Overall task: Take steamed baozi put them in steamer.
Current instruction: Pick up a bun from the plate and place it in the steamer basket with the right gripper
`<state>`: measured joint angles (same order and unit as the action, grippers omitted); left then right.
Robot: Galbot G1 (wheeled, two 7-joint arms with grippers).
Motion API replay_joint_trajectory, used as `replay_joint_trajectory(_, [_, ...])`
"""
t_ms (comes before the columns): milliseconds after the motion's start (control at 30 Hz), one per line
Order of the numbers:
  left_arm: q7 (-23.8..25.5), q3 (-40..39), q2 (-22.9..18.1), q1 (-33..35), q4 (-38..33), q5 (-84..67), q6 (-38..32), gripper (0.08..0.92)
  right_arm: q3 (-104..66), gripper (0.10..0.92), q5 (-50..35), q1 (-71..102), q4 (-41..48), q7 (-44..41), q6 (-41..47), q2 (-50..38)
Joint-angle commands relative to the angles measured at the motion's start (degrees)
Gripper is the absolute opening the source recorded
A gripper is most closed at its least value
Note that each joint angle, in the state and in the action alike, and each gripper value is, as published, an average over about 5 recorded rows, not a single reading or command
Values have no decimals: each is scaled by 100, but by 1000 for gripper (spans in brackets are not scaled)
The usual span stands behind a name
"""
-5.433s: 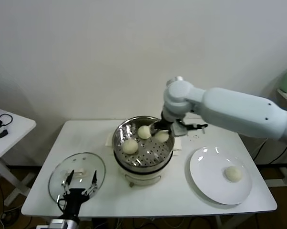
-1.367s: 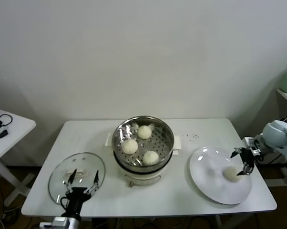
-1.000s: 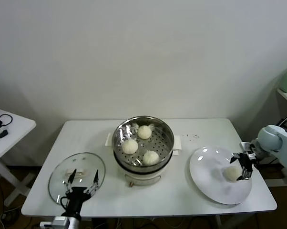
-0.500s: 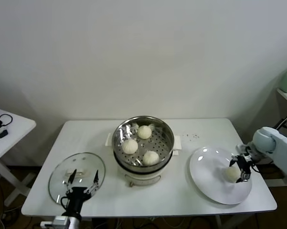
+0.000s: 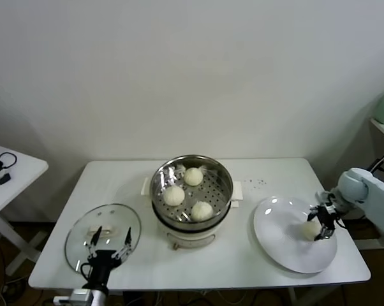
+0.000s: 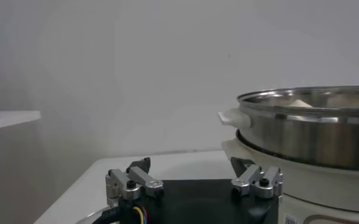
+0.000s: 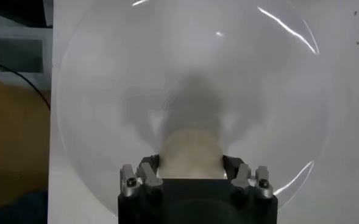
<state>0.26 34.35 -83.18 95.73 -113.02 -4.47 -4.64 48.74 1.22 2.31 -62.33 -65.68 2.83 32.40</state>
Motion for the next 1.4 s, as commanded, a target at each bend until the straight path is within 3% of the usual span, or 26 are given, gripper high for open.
replay_joint_trajectory(33, [0,-8,4,1,-15,-2,-1,823,584,695,-856,-810,-233,-5,249,-33])
replay_joint_trajectory(367, [8,-58,3,-16,-47,-7,-6,823,2417,687,-2199,-3195,-690,-29,523,412])
replay_joint_trajectory(867, [1,-136,25,30,-1,-123,4,823,4420,694,-4473,-5542,-312,3,673,2543])
replay_joint_trajectory(1400, [-17,-227,-32,-93,-84,142,80,823,4127,694,-4576,-4480,-337,487,1149,3654])
